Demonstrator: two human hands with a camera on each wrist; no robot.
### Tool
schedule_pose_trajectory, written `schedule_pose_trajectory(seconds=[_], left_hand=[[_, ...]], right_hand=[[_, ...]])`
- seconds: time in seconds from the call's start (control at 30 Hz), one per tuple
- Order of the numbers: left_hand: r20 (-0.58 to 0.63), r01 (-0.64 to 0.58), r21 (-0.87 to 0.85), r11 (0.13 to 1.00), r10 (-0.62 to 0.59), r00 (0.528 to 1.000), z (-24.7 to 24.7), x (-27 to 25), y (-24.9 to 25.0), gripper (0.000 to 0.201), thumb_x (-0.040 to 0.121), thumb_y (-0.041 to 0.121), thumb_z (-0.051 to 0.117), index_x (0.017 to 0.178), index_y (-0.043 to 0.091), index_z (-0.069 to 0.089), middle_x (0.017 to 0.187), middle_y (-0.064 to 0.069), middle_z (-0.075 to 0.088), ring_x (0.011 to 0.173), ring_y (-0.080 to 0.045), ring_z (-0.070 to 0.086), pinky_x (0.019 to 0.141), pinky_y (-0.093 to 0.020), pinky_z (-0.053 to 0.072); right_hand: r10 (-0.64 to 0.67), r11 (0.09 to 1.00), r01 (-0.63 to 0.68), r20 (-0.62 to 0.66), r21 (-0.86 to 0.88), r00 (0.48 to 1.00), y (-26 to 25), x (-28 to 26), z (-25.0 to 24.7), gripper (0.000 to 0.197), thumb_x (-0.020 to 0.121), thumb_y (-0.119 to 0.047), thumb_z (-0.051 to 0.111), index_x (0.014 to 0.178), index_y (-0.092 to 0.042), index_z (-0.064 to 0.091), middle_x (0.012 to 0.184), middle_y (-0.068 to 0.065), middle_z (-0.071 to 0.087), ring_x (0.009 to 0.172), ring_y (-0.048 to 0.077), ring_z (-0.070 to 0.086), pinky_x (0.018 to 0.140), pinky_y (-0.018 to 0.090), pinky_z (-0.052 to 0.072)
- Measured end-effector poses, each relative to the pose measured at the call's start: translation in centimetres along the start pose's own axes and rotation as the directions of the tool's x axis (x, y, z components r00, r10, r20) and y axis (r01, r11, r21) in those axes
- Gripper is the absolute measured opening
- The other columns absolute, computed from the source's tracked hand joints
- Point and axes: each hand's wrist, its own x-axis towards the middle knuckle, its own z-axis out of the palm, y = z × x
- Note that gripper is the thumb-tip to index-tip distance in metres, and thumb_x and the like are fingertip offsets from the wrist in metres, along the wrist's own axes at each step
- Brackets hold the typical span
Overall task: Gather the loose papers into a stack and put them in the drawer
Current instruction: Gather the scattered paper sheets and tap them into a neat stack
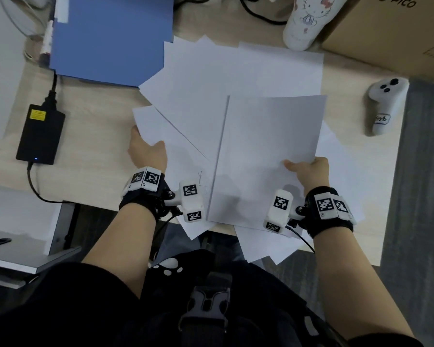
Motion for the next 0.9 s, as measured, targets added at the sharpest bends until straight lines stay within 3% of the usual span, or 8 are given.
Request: schedule_pose_trajectory(seconds=[0.13, 0.2, 0.27, 0.4, 0.53, 0.67, 0.83, 0.9], left_hand=[[-0.176, -0.059, 0.254, 0.965, 0.107, 0.979, 1.0, 0.3, 1.2, 0.074, 0.075, 0.007, 0.067, 0.139, 0.018, 0.033, 0.146, -0.006, 0.032, 0.137, -0.026, 0.025, 0.105, -0.045, 0.029], [-0.057, -0.145, 0.366, 0.919, 0.178, 0.982, 2.0, 0.1, 1.6, 0.061, 0.078, 0.015, 0.066, 0.134, 0.018, 0.042, 0.143, -0.004, 0.038, 0.135, -0.028, 0.027, 0.102, -0.045, 0.03], [0.114, -0.163, 0.382, 0.91, 0.129, 0.985, 3.3, 0.0, 1.9, 0.061, 0.08, 0.026, 0.067, 0.135, 0.014, 0.042, 0.142, -0.008, 0.041, 0.132, -0.03, 0.029, 0.099, -0.045, 0.034], [0.188, 0.03, 0.276, 0.961, -0.085, 0.979, 5.1, 0.4, 3.1, 0.088, 0.077, 0.035, 0.071, 0.144, 0.008, 0.022, 0.147, -0.012, 0.029, 0.134, -0.032, 0.024, 0.103, -0.044, 0.034], [0.145, 0.065, 0.105, 0.992, -0.08, 0.986, 5.7, 1.8, 3.9, 0.057, 0.077, 0.032, 0.069, 0.126, 0.014, 0.045, 0.122, -0.001, 0.057, 0.121, -0.028, 0.038, 0.085, -0.032, 0.036], [0.201, -0.006, -0.016, 1.0, 0.009, 0.98, 6.0, 2.2, 4.3, 0.023, 0.08, 0.019, 0.065, 0.099, 0.009, 0.056, 0.087, 0.001, 0.052, 0.091, -0.023, 0.052, 0.07, -0.022, 0.036], [0.277, -0.131, 0.04, 0.991, 0.115, 0.954, 5.6, 1.9, 4.4, 0.026, 0.087, 0.009, 0.051, 0.113, 0.006, 0.056, 0.115, -0.011, 0.063, 0.105, -0.029, 0.059, 0.093, -0.036, 0.048], [0.229, -0.184, 0.042, 0.982, 0.17, 0.959, 5.0, 1.6, 4.7, 0.023, 0.088, 0.006, 0.051, 0.111, 0.004, 0.056, 0.114, -0.011, 0.063, 0.103, -0.028, 0.059, 0.09, -0.034, 0.047]], right_hand=[[-0.004, 1.0, 0.004, -0.007, -0.009, 1.0, -0.1, 0.1, 0.4, 0.03, 0.073, -0.002, 0.074, 0.1, 0.007, 0.065, 0.095, 0.012, 0.063, 0.087, 0.021, 0.059, 0.078, 0.028, 0.045], [-0.004, 1.0, 0.004, -0.01, -0.017, 1.0, -0.1, 0.2, 0.4, 0.029, 0.074, -0.002, 0.074, 0.1, 0.006, 0.066, 0.093, 0.011, 0.063, 0.086, 0.022, 0.059, 0.078, 0.028, 0.045], [-0.005, 1.0, 0.005, -0.013, -0.021, 1.0, -0.1, 0.2, 0.4, 0.027, 0.074, -0.003, 0.073, 0.099, 0.005, 0.066, 0.093, 0.011, 0.063, 0.085, 0.022, 0.059, 0.077, 0.028, 0.045], [-0.011, 0.999, 0.011, -0.008, -0.035, 1.0, -0.1, 0.4, 0.5, 0.027, 0.073, -0.004, 0.074, 0.098, 0.005, 0.067, 0.092, 0.012, 0.064, 0.084, 0.023, 0.06, 0.077, 0.031, 0.048], [-0.011, 0.999, 0.01, -0.012, -0.037, 1.0, -0.1, 0.6, 0.7, 0.029, 0.072, -0.003, 0.074, 0.097, 0.008, 0.066, 0.09, 0.013, 0.064, 0.08, 0.023, 0.06, 0.072, 0.029, 0.046], [0.003, 0.999, -0.004, -0.009, -0.048, 1.0, -0.3, 0.7, 0.8, 0.027, 0.073, -0.003, 0.075, 0.096, 0.008, 0.066, 0.09, 0.012, 0.063, 0.081, 0.022, 0.06, 0.073, 0.028, 0.045], [-0.018, 0.999, 0.018, 0.011, -0.04, 1.0, -0.9, 0.2, 0.8, 0.025, 0.074, -0.002, 0.073, 0.095, 0.008, 0.066, 0.089, 0.01, 0.062, 0.082, 0.022, 0.059, 0.073, 0.027, 0.044], [-0.043, 0.998, 0.044, 0.022, -0.035, 0.999, -1.4, -0.3, 0.7, 0.021, 0.074, -0.002, 0.073, 0.092, 0.007, 0.066, 0.088, 0.01, 0.062, 0.081, 0.022, 0.059, 0.072, 0.028, 0.044]])
